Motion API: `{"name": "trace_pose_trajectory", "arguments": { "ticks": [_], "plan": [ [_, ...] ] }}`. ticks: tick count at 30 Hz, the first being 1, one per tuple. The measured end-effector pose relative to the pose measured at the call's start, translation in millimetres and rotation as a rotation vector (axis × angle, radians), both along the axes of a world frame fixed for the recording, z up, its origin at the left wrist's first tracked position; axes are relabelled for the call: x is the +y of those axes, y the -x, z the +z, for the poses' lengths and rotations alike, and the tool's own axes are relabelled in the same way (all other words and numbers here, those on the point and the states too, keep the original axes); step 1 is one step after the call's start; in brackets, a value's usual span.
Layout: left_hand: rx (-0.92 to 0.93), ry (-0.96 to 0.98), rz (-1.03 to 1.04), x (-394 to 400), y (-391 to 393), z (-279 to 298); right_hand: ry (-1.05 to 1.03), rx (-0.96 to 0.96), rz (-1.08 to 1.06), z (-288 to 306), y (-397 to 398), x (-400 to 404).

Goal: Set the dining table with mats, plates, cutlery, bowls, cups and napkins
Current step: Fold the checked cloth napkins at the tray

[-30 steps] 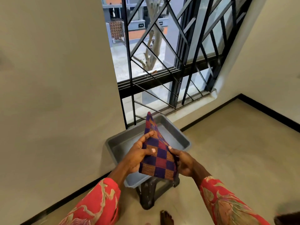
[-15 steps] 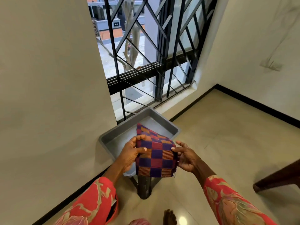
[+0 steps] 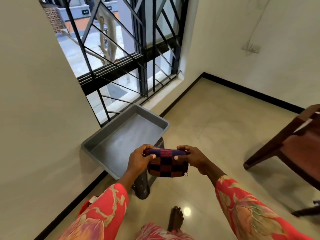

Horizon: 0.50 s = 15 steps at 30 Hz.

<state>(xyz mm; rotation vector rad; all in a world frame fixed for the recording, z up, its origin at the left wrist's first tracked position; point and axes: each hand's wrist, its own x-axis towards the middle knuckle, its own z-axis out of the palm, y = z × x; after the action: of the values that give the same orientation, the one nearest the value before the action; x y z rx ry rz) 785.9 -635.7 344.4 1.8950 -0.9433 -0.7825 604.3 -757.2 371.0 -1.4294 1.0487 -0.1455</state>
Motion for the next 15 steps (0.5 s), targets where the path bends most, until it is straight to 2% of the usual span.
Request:
{"name": "trace_pose_trajectory", "arguments": {
  "ticks": [4,8,15],
  "plan": [
    [0.026,-0.013,-0.140,-15.6,11.7,5.1,-0.075,0.000,-0.080,-5.5,32.4,-5.7],
    [0.088,-0.030,-0.256,-35.6,30.9,5.0,-0.134,-0.079,-0.169,-4.6,65.2,-8.5],
    [0.003,-0.043,-0.330,-78.0,79.1,4.8,-0.008,-0.011,-0.164,-5.3,114.4,-24.2]
  ]
}}
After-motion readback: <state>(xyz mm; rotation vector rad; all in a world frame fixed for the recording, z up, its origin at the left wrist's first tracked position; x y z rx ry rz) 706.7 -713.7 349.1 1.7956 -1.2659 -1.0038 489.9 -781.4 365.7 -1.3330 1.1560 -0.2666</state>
